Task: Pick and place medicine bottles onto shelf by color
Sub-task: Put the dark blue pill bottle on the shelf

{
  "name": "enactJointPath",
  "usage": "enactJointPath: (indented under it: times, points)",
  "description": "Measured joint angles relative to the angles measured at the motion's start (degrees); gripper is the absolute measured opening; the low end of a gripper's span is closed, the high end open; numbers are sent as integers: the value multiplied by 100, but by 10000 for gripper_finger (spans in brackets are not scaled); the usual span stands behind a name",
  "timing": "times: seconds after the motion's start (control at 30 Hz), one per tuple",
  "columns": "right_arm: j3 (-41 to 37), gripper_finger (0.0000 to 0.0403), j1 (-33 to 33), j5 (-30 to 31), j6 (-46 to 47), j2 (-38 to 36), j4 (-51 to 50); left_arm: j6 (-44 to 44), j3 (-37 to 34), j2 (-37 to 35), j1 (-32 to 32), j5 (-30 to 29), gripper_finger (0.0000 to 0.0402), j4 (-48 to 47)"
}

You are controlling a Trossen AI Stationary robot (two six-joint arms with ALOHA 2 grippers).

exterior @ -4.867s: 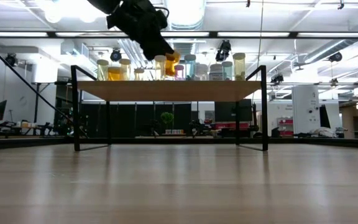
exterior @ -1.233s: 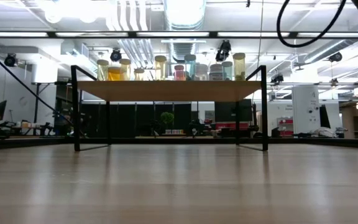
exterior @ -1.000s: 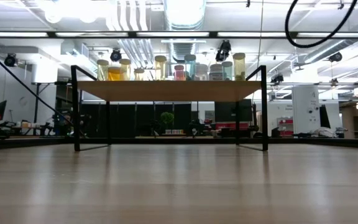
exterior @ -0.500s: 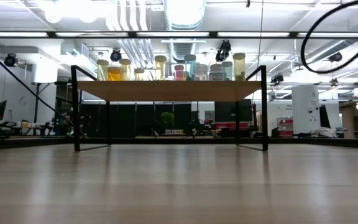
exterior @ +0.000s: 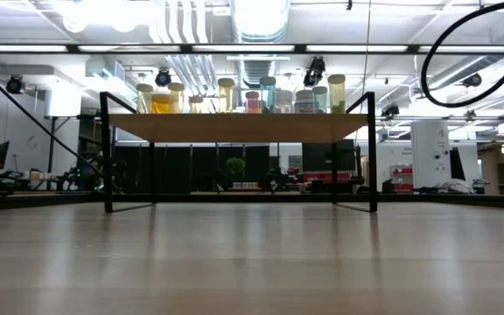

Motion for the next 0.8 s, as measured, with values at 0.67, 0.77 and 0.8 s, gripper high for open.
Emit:
enactJointPath:
  times: [0.67, 0.77, 0.8]
  points:
    - [1863, 183, -1721, 1610, -6597, -1336, -264, -48, 72, -9, -66, -273, 248, -3765]
    - [2359, 182, -2219, 1599, -7663, -1187, -274, -28, 74, -9, -61, -275, 248, -3945]
    - [2532, 182, -2378, 1595, -7998, -1111, -272, 1, 74, -10, -59, -277, 248, -3997]
